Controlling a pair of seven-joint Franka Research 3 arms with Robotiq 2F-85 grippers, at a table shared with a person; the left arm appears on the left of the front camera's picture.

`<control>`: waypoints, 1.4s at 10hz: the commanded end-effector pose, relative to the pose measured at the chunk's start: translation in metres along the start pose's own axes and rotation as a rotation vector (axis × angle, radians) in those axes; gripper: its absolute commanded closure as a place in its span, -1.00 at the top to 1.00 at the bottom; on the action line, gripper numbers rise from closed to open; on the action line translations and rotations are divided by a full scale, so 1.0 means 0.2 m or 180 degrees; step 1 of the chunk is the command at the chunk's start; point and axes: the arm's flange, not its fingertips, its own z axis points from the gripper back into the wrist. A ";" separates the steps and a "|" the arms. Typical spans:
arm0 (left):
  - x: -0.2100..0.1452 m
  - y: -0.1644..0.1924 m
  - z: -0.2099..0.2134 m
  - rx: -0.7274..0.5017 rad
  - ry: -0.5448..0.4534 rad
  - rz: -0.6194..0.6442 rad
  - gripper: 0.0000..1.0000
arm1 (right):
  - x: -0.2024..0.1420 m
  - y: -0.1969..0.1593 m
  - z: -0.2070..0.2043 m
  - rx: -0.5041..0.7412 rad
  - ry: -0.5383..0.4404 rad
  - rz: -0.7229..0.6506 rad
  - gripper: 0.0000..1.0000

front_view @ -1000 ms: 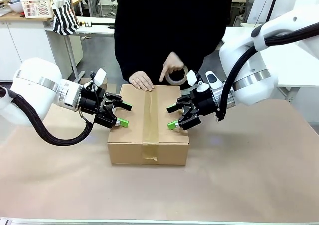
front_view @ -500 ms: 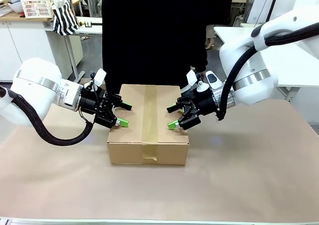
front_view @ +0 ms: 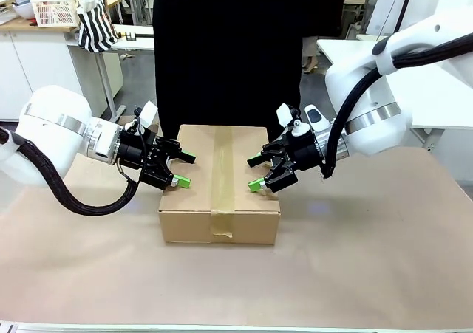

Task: Pack the gift set into the box.
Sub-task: Press and hold the closed box until the human finishes sealing it.

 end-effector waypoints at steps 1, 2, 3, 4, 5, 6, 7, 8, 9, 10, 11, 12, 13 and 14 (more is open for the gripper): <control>-0.01 -0.01 0.00 -0.0004 -0.0001 -0.0033 1.00 | -0.02 0.01 -0.01 -0.0024 -0.0011 -0.0049 1.00; -0.01 -0.01 0.00 -0.0004 -0.0001 -0.0033 1.00 | -0.02 0.01 -0.01 -0.0024 -0.0011 -0.0049 1.00; -0.01 -0.01 0.00 -0.0004 -0.0001 -0.0033 1.00 | -0.02 0.01 -0.01 -0.0024 -0.0011 -0.0049 1.00; -0.01 -0.01 0.00 -0.0004 -0.0001 -0.0033 1.00 | -0.02 0.01 -0.01 -0.0024 -0.0011 -0.0049 1.00; -0.01 -0.01 0.00 -0.0004 -0.0001 -0.0033 1.00 | -0.02 0.01 -0.01 -0.0024 -0.0011 -0.0049 1.00; -0.01 -0.01 0.00 -0.0004 -0.0001 -0.0033 1.00 | -0.02 0.01 -0.01 -0.0024 -0.0011 -0.0049 1.00; 0.00 0.00 0.00 0.0000 0.0000 0.0000 1.00 | 0.00 0.00 0.00 0.0000 0.0000 0.0000 1.00; 0.09 -0.01 0.05 -0.0105 -0.0309 0.0526 1.00 | 0.07 0.00 0.05 0.0284 -0.0109 -0.0489 1.00; 0.21 -0.03 0.10 -0.0279 -0.0361 0.0699 1.00 | 0.14 0.01 0.14 0.0388 -0.0183 -0.1039 1.00; 0.31 -0.05 0.17 -0.0378 -0.0575 0.0872 1.00 | 0.19 0.05 0.26 0.0405 -0.0375 -0.1597 1.00; 0.37 -0.07 0.23 -0.0290 -0.0839 0.1252 1.00 | 0.20 0.07 0.36 0.0459 -0.0477 -0.1900 1.00; 0.42 -0.12 0.30 -0.0282 -0.0863 0.1714 1.00 | 0.19 0.09 0.50 0.0391 -0.0572 -0.2168 1.00; 0.45 -0.18 0.39 -0.0334 -0.0930 0.2152 1.00 | 0.17 0.13 0.67 0.0307 -0.0715 -0.2428 1.00; 0.45 -0.26 0.51 -0.0197 -0.1079 0.2611 1.00 | 0.13 0.19 0.89 -0.0089 -0.0936 -0.2714 1.00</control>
